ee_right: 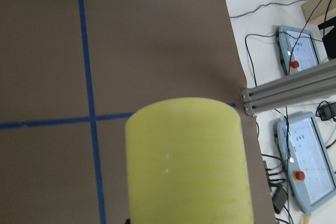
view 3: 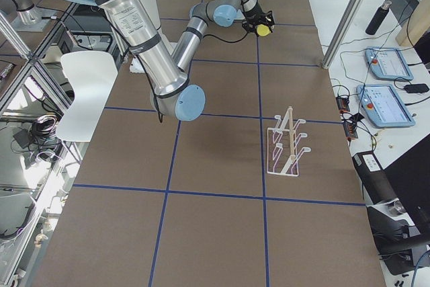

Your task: Transfer IKEA cup to right arm and place on rack

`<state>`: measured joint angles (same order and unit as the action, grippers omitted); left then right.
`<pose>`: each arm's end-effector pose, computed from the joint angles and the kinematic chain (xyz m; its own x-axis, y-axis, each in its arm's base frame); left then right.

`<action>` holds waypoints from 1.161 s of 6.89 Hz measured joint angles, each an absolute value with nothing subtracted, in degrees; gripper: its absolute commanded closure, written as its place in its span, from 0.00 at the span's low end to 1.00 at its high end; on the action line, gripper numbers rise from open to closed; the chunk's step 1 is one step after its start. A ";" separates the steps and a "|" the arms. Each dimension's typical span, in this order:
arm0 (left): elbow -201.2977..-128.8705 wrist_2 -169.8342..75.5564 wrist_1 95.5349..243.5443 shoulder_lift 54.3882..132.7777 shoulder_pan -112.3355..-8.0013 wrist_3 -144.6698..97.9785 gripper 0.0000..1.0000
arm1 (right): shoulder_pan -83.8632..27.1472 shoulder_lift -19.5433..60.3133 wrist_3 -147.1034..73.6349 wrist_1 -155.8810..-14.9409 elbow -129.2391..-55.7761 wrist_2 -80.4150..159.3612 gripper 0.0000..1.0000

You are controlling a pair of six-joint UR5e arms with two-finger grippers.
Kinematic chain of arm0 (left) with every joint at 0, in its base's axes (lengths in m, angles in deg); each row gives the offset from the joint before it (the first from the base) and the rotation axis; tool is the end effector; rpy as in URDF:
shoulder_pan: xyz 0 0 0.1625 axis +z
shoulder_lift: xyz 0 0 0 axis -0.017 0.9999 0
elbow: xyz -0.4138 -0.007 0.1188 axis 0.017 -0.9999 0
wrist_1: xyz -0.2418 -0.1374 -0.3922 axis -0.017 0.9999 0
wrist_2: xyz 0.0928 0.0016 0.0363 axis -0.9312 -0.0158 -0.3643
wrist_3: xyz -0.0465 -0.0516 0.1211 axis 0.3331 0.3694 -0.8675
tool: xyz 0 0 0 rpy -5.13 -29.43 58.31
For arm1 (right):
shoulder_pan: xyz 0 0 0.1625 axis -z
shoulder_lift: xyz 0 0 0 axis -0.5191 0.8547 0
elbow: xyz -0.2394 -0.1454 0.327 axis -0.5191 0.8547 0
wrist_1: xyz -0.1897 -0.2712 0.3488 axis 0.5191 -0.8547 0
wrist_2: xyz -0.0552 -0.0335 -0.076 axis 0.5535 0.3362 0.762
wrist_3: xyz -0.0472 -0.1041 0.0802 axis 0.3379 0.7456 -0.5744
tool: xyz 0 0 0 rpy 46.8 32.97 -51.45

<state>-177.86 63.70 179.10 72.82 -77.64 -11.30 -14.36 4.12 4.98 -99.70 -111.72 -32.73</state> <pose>0.0969 -0.5787 0.4863 0.6070 0.2990 -0.7363 0.1348 0.8743 0.4662 -0.3806 -0.5616 0.1050 0.4356 -0.8431 -0.3153 0.6199 0.0270 0.7842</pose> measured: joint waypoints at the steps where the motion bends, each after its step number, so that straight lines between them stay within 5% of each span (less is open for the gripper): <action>1: -177.76 63.69 175.21 72.15 -80.97 -18.65 0.00 | -17.86 4.21 14.41 -104.84 -111.76 -31.57 0.63; 5: -177.75 64.19 172.08 70.18 -84.07 -25.03 0.00 | -29.78 6.14 61.68 -109.24 -106.17 -21.44 0.68; 8: -177.15 64.31 172.49 69.92 -83.99 -24.66 0.00 | -34.00 11.35 72.47 -94.14 -96.81 -21.12 0.67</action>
